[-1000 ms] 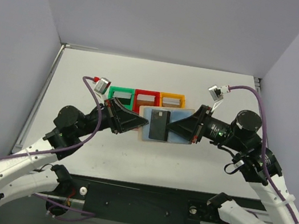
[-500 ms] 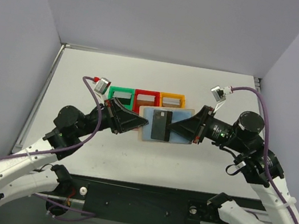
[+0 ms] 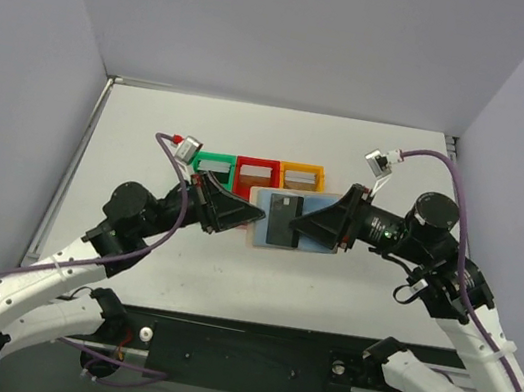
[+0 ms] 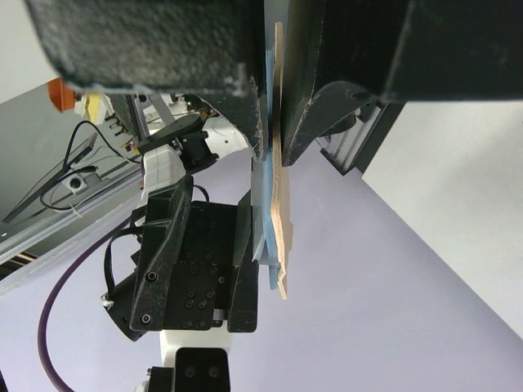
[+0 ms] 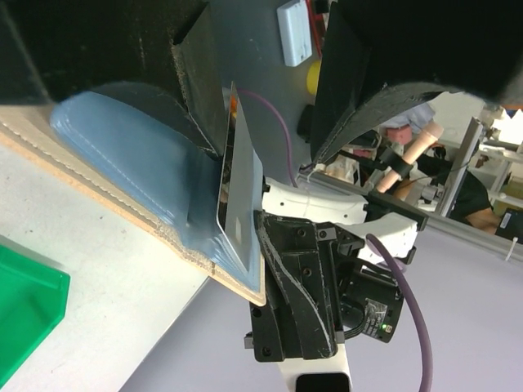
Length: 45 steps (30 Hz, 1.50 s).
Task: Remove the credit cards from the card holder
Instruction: Remove the credit card from the card holder.
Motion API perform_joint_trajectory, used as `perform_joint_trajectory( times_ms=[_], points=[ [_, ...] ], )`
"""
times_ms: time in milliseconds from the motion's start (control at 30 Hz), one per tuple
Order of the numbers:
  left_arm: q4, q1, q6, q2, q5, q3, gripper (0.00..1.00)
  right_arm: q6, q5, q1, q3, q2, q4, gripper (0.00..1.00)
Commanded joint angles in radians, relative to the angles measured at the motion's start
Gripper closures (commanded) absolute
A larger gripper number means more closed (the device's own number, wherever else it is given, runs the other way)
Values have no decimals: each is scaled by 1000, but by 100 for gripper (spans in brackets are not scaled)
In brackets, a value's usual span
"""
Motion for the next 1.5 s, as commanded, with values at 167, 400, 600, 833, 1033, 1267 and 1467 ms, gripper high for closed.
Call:
perform_joint_trajectory(
  times_ms=[167,400,600,833,1033,1267,1467],
  points=[
    [62,4,1,14,26,70,100,28,-38,-6,-23,6,93,67],
    [12,6,23,2,31,97,100,23,-26,-18,-34,-12,93,74],
    [-173,4,95,26,57,220,100,54,-33,-24,-84,-29,151,61],
    [-148,4,78,48,75,235,100,103,-62,-24,-104,-42,275,55],
    [-96,3,50,58,69,206,100,103,-62,-24,-90,-48,283,54],
    [-94,4,49,61,63,191,100,103,-56,-24,-86,-57,283,54],
    [-102,6,49,54,39,166,100,96,-56,-24,-77,-59,275,54]
  ],
)
